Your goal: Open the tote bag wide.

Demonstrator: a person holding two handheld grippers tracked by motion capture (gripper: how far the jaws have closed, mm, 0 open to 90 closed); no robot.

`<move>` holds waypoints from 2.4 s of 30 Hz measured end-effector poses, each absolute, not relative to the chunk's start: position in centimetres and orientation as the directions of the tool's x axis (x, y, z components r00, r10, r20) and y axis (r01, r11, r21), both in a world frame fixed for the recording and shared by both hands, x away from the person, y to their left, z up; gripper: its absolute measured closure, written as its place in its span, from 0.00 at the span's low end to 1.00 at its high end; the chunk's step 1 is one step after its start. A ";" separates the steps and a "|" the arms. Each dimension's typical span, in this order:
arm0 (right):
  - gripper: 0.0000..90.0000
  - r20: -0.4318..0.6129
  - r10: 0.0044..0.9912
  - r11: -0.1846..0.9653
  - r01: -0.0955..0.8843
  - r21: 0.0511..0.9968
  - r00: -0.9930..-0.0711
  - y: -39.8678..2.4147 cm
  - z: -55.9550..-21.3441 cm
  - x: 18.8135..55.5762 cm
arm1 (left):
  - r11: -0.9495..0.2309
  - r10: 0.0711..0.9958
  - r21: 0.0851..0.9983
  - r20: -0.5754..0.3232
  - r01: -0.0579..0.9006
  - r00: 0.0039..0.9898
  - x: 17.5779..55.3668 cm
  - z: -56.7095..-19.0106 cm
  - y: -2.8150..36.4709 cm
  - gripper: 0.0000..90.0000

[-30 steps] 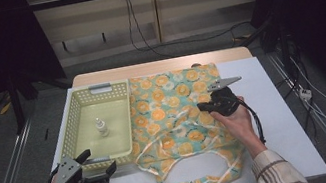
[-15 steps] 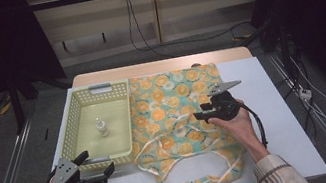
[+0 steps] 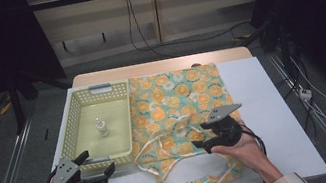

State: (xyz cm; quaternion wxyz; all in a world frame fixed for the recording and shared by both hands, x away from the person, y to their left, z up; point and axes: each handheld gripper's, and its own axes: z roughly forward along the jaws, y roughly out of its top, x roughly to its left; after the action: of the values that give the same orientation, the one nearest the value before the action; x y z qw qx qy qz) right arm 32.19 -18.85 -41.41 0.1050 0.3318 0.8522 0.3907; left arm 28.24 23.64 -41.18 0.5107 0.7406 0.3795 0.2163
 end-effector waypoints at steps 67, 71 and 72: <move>1.00 0.086 0.651 0.497 0.509 0.703 -0.754 -16.5 -43.4 32.9 | -0.184 0.787 0.919 -0.073 0.347 0.612 28.3 -41.2 23.7 0.06; 1.00 0.090 0.661 0.458 0.496 0.738 -0.745 -16.8 -42.8 32.9 | -0.187 0.787 0.918 -0.073 0.350 0.612 28.4 -41.3 23.8 0.06; 1.00 0.088 0.664 0.446 0.488 0.750 -0.743 -16.9 -42.6 32.9 | -0.187 0.788 0.917 -0.075 0.353 0.612 28.5 -41.3 23.9 0.06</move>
State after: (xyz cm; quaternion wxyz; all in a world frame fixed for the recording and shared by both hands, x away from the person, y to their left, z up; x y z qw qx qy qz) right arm 32.89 -16.89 -42.60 0.1097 0.3415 0.8433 0.4003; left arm 28.48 23.89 -41.34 0.5082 0.7400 0.3853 0.2138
